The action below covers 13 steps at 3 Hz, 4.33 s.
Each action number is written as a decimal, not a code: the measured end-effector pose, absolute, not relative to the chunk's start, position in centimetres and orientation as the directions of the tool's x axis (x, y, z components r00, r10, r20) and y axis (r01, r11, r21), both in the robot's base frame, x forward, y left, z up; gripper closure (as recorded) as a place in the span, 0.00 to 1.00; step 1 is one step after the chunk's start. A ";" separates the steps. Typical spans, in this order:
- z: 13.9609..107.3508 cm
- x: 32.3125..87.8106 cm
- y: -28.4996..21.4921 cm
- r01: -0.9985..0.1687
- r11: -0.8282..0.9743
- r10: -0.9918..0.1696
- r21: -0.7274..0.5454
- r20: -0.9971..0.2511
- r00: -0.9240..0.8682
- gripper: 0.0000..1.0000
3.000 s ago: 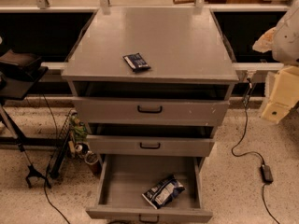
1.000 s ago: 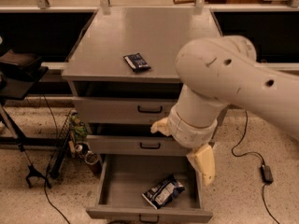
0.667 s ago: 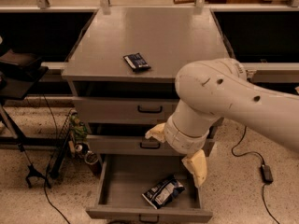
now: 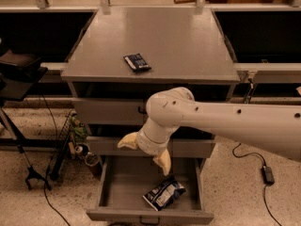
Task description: Pick blue chip bag from bottom drawer and place on counter
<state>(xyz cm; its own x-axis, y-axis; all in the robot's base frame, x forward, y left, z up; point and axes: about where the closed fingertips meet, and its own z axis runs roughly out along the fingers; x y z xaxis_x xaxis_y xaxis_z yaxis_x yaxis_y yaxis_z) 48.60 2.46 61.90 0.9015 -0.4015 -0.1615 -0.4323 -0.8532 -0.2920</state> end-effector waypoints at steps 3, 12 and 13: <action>54.5 50.1 4.4 -0.310 -0.863 -0.262 -0.398 -0.173 0.950 0.00; 29.1 53.6 -7.8 -0.567 -0.656 -0.582 -0.499 -0.144 0.800 0.00; 27.2 54.5 -10.9 -0.608 -0.629 -0.634 -0.485 -0.133 0.762 0.00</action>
Offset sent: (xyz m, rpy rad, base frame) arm 0.0141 0.0302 -0.0531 0.1313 -0.0691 0.1918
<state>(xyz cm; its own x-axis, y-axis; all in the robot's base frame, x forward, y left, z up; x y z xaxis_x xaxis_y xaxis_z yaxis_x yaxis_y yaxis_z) 54.53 -10.90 27.23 0.7621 -0.6336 -0.1330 -0.6076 -0.6290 -0.4850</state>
